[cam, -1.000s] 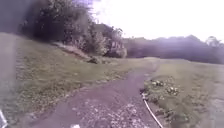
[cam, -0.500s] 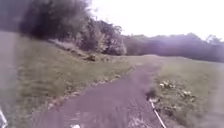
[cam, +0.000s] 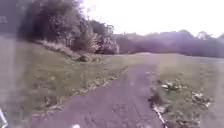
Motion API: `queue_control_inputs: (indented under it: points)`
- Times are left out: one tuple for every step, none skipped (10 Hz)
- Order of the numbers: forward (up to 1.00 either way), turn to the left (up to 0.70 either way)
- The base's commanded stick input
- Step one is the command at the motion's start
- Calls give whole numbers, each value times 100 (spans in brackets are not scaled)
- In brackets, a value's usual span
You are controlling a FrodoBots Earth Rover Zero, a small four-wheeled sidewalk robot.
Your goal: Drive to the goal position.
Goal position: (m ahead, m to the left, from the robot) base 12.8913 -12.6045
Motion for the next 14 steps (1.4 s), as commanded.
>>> queue_control_inputs:
  points:
    - [100,-20]
    - [100,-29]
    - [100,-39]
    - [100,-11]
    - [100,-20]
    - [100,-40]
    - [100,-40]
    - [100,-13]
    - [100,-10]
    - [100,-8]
    - [100,-7]
    - [100,-1]
    - [100,0]
    - [100,0]
